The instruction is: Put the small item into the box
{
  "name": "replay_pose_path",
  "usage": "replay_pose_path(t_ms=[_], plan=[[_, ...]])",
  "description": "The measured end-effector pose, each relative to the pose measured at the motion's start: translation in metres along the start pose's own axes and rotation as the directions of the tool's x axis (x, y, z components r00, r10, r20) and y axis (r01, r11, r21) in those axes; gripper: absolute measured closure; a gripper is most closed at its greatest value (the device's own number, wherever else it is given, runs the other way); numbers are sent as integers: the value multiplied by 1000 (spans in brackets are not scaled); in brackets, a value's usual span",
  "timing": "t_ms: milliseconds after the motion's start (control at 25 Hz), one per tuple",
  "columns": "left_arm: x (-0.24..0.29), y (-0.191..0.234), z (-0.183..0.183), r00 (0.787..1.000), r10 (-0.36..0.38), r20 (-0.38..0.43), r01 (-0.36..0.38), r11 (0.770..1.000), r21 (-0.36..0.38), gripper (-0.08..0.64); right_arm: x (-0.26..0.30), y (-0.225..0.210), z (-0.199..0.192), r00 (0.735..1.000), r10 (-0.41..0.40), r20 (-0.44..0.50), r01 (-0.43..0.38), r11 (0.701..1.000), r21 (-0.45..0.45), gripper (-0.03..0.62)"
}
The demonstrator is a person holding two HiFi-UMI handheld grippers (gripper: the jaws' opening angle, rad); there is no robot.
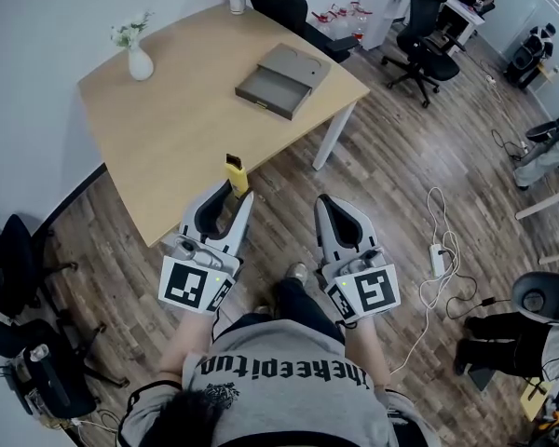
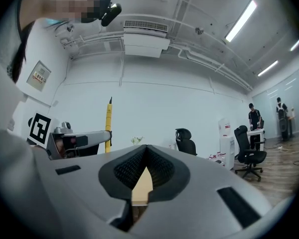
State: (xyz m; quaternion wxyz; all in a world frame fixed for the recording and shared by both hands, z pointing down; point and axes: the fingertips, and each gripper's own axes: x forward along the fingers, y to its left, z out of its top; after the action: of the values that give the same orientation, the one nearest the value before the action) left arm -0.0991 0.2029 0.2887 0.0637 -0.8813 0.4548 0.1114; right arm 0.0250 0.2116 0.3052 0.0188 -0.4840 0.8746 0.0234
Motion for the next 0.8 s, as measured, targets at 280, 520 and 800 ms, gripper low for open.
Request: replay_pose_path(t_ms=[280,520,800], plan=[[52,10,-7,1000,24,2,-24,1000,16,442,40,-45,6,999,42,19,-42,999,4,586],[88,13,-14,999,43,9,-43,999,22,442,62,-77,6,997,79,24,-79,997,2,586],[129,15,-20,997,75,16,-75,997,24,442,83,-115,5,993,115,22,-115,993,6,586]])
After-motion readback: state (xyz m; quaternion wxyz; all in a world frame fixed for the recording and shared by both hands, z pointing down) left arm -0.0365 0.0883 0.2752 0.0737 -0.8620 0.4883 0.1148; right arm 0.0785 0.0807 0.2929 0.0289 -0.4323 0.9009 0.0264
